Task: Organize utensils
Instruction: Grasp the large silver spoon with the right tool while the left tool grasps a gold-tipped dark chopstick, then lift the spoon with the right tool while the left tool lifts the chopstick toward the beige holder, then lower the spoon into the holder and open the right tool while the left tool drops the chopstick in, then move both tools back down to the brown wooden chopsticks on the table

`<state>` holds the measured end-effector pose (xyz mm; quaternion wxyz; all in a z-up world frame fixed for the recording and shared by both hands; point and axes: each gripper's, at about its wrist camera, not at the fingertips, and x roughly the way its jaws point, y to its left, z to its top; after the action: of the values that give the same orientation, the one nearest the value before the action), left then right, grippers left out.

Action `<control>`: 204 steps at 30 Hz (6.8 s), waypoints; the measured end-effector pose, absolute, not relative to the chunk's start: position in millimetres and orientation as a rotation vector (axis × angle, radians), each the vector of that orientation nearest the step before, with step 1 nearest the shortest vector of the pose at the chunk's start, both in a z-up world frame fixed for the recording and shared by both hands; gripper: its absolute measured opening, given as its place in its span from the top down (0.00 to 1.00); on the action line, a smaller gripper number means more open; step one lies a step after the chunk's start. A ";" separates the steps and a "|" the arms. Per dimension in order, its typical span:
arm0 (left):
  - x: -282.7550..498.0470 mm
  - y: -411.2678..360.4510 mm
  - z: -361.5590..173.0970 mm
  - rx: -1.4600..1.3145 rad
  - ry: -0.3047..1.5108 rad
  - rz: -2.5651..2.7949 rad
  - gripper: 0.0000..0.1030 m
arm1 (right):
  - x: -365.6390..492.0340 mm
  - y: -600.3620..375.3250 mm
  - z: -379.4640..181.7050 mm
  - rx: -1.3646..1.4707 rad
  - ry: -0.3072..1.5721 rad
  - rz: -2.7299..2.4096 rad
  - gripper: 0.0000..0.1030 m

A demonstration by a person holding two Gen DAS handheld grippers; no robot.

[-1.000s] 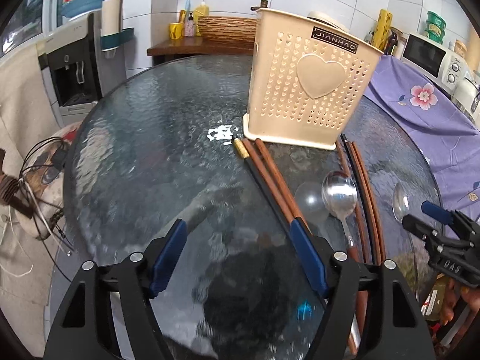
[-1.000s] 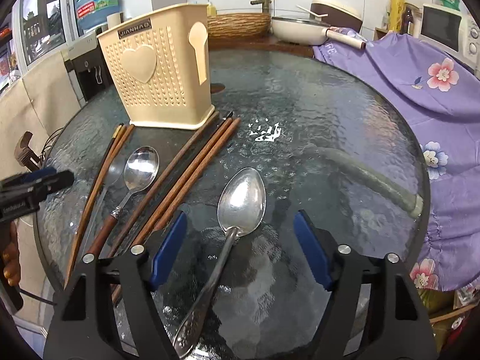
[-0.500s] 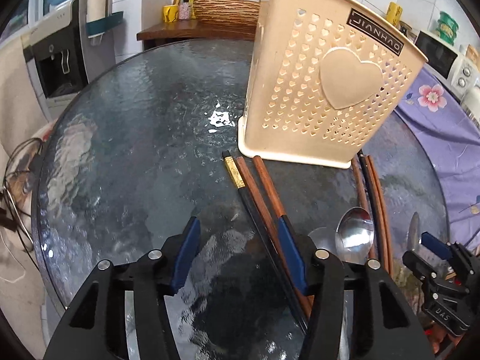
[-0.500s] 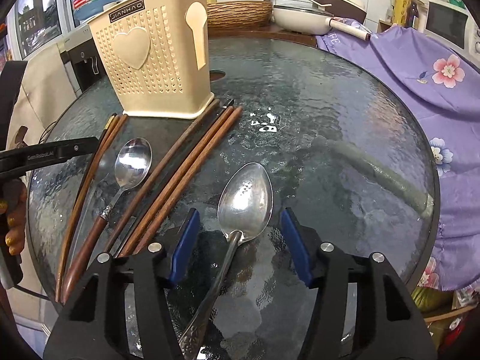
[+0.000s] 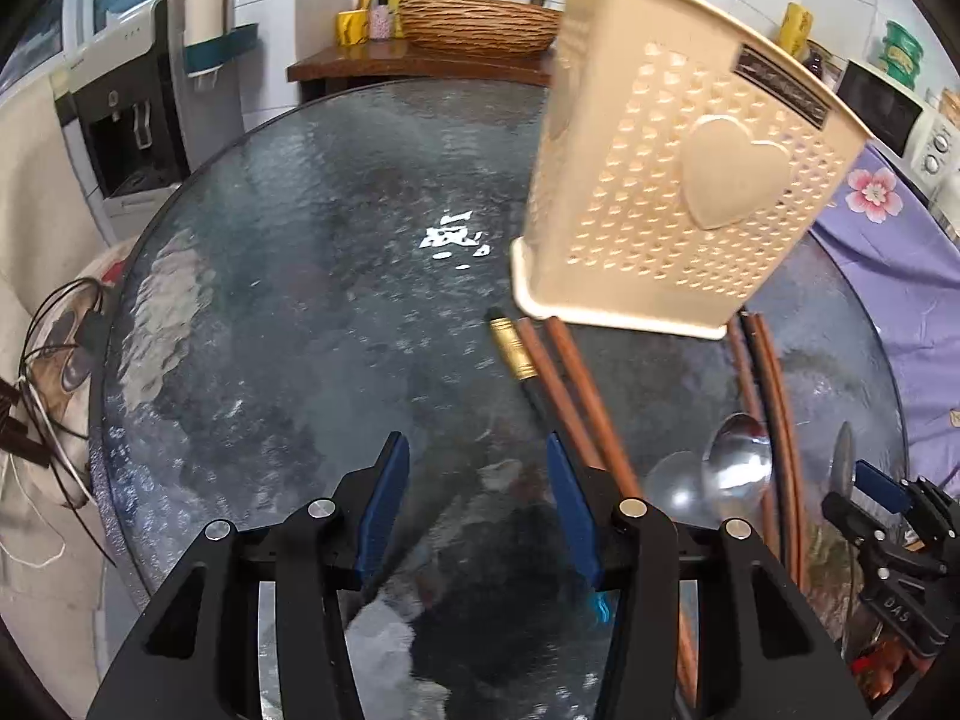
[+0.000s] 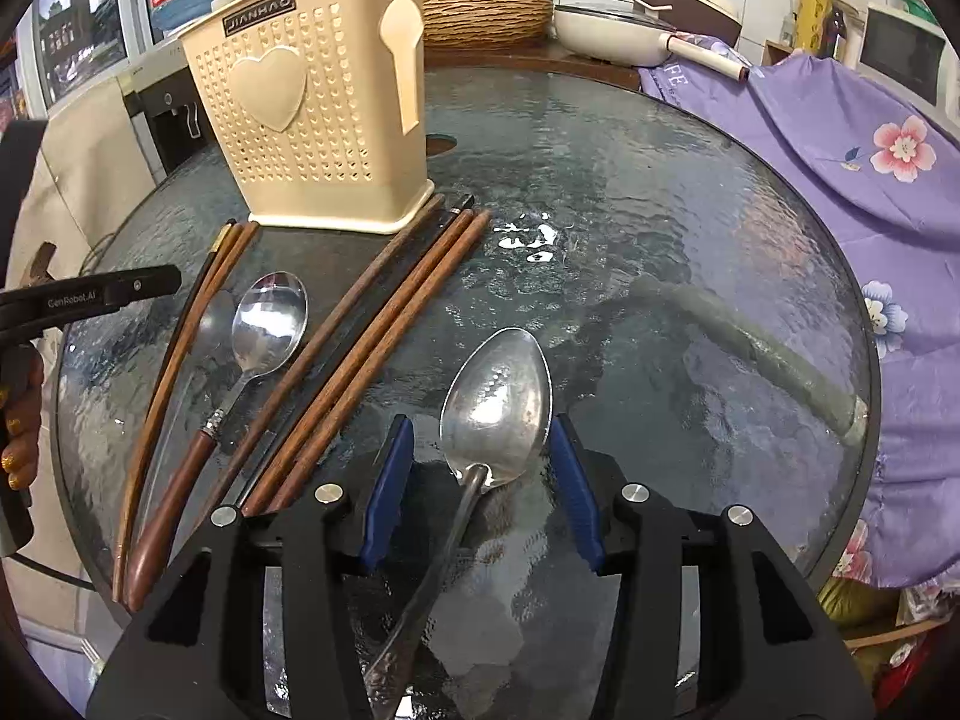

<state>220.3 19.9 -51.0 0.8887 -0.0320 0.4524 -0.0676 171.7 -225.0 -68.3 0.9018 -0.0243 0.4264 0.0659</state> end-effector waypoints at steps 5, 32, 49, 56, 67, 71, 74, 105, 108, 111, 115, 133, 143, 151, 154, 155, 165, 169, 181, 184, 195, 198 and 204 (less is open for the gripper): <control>223.9 5.5 -53.7 -0.042 0.946 -0.154 0.55 | 172.3 -221.6 -68.8 -0.052 0.876 0.137 0.56; 259.1 13.0 -58.1 0.083 0.999 -0.122 0.73 | 186.7 -218.1 -66.3 -0.049 0.910 0.141 0.63; 274.1 10.0 -58.1 0.097 1.028 -0.126 0.88 | 198.7 -208.6 -65.0 -0.078 0.916 0.148 0.64; 271.8 21.0 -58.0 0.038 1.017 -0.129 0.92 | 198.4 -215.4 -62.0 -0.056 0.882 0.170 0.64; 240.1 33.9 -9.8 -0.044 0.866 -0.194 0.93 | 185.4 -227.4 -20.7 0.013 0.732 0.246 0.64; 220.5 35.3 19.7 -0.053 0.784 -0.223 0.93 | 178.7 -228.9 -7.1 0.036 0.699 0.279 0.64; 206.8 33.2 39.7 -0.049 0.721 -0.232 0.93 | 172.2 -231.2 5.5 0.050 0.674 0.310 0.64; 148.7 37.7 146.8 -0.026 0.435 -0.300 0.93 | 182.1 -202.6 91.8 0.000 0.474 0.469 0.64; 158.4 34.4 171.7 -0.043 0.422 -0.331 0.93 | 196.9 -196.7 114.7 0.014 0.454 0.480 0.64; 169.2 31.2 201.7 -0.060 0.387 -0.334 0.93 | 214.9 -194.0 144.6 0.035 0.417 0.476 0.64; 183.1 21.0 237.0 -0.050 0.321 -0.289 0.93 | 240.3 -190.5 185.3 0.041 0.335 0.417 0.64; 251.2 1.9 171.1 -0.093 0.407 -0.209 0.93 | 297.6 -161.7 122.4 -0.016 0.320 0.287 0.64; 258.8 -1.1 113.3 -0.082 0.515 -0.218 0.93 | 285.8 -162.5 73.9 -0.047 0.374 0.293 0.64; 254.9 -3.1 108.5 -0.024 0.496 -0.209 0.93 | 285.0 -168.4 57.2 -0.057 0.420 0.290 0.64; 256.7 -0.9 108.4 -0.026 0.504 -0.212 0.93 | 282.4 -171.4 57.4 -0.048 0.412 0.294 0.54; 256.5 -0.8 107.3 -0.025 0.507 -0.212 0.91 | 281.1 -172.1 58.0 -0.050 0.406 0.290 0.50; 212.6 1.4 107.0 -0.057 0.459 -0.250 0.28 | 246.0 -196.3 70.2 0.007 0.362 0.290 0.35; 181.2 -0.4 93.9 -0.036 0.450 -0.230 0.18 | 224.6 -210.2 58.8 0.014 0.424 0.268 0.30; 174.0 -14.4 -33.4 0.087 0.804 -0.184 0.54 | 193.3 -211.9 -49.3 -0.161 0.804 0.190 0.28; 176.1 -13.2 -47.1 0.078 0.835 -0.191 0.56 | 186.3 -208.2 -56.5 -0.156 0.819 0.201 0.28; 187.7 -5.9 -55.9 0.008 0.859 -0.186 0.62 | 192.3 -217.8 -58.1 -0.096 0.856 0.154 0.29; 195.5 -8.5 -53.3 0.001 0.859 -0.182 0.63 | 197.9 -221.0 -59.5 -0.070 0.875 0.150 0.29; 207.3 -8.4 -54.5 0.001 0.871 -0.170 0.64 | 203.9 -220.4 -59.6 -0.040 0.893 0.161 0.30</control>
<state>207.3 -8.4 -54.5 0.9032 0.0007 0.4213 -0.0824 203.9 -220.4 -59.6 0.8986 -0.0192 0.4313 0.0776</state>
